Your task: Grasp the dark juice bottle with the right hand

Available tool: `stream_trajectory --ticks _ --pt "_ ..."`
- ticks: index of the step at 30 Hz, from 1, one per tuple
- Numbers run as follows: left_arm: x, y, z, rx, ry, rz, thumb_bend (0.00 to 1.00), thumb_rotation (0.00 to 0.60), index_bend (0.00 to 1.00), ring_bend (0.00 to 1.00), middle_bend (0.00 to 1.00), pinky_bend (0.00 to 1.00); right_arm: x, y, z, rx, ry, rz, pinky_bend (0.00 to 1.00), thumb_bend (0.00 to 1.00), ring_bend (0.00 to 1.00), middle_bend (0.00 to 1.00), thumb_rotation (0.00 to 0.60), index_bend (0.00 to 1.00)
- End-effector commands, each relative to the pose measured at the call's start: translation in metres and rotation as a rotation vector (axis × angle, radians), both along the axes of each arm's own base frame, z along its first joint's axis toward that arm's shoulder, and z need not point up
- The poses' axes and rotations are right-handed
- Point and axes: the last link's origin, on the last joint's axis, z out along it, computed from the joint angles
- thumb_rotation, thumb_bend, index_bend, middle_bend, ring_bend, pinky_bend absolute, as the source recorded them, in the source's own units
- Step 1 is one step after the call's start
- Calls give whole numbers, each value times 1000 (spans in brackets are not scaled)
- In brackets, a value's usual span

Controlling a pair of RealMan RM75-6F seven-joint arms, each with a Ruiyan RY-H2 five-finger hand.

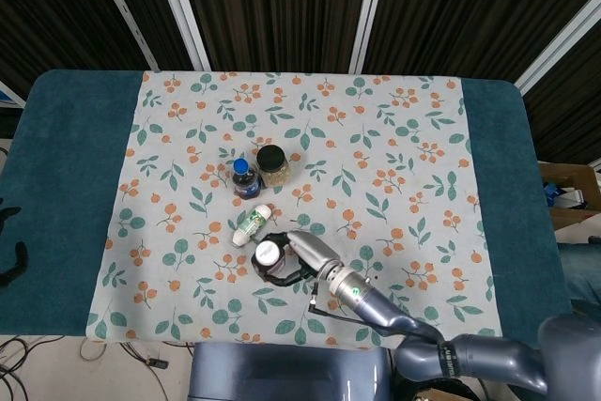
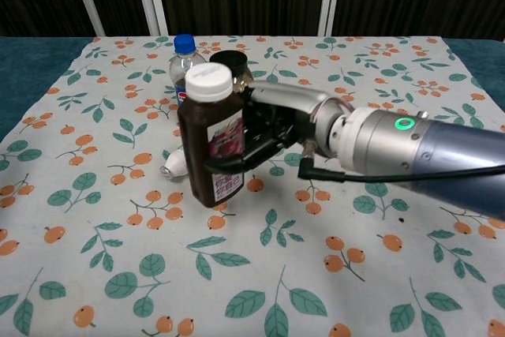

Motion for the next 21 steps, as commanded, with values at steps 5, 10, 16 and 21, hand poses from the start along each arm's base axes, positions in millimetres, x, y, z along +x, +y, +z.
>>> stream_trajectory --ticks 5,10,16,21 --pt "1 0 -1 -1 1 -2 529 600 201 104 71 16 -28 -20 62 -30 -72 -98 322 397 416 508 600 478" --pt "1 -1 -1 -2 0 0 529 600 201 104 71 16 -53 -32 111 -70 -112 -163 322 397 416 508 600 478" --pt "2 -1 -2 0 3 -2 530 600 201 104 71 16 -72 -43 156 -139 -175 -219 323 396 416 507 600 478" --pt "2 -2 -3 -1 4 -3 530 600 201 104 71 16 -81 -42 186 -130 -303 -257 323 397 417 505 600 478"
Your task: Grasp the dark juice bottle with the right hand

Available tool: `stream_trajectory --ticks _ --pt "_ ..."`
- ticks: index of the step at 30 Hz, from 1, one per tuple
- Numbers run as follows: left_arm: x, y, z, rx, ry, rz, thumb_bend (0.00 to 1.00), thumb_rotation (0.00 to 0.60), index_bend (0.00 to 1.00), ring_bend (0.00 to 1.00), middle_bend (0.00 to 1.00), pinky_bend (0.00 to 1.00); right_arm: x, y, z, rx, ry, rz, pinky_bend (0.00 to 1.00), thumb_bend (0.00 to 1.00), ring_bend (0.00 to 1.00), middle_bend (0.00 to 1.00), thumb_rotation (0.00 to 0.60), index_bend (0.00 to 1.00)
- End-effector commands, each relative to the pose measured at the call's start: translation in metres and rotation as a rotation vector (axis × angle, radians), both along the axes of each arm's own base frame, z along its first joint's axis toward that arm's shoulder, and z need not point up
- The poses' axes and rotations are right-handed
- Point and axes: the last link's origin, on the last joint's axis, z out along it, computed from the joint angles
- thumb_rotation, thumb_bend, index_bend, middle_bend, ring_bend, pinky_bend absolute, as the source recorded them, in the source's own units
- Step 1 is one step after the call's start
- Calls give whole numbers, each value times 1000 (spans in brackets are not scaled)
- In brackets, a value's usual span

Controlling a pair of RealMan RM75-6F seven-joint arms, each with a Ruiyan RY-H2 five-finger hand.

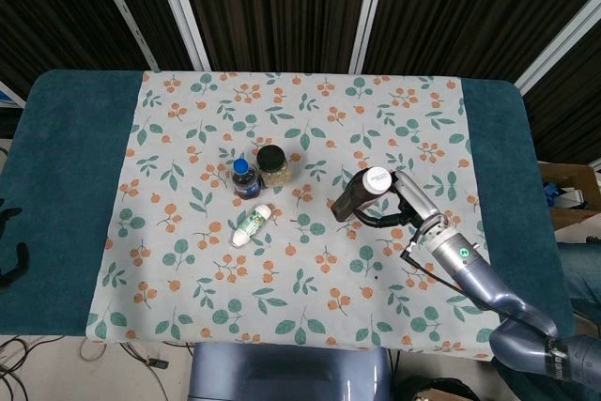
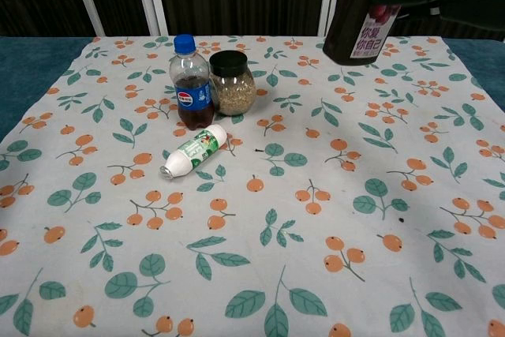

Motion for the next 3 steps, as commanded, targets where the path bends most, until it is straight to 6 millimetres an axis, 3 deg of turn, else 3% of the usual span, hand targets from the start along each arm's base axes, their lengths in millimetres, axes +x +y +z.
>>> stream_trajectory --ticks 1,3 --pt "1 0 -1 -1 1 -2 530 600 201 104 71 16 -11 1 31 -18 -102 -13 323 397 417 505 600 478" --pt "1 -1 -1 -2 2 -3 530 600 201 104 71 16 -15 0 39 -20 -128 -11 323 397 416 504 600 478"
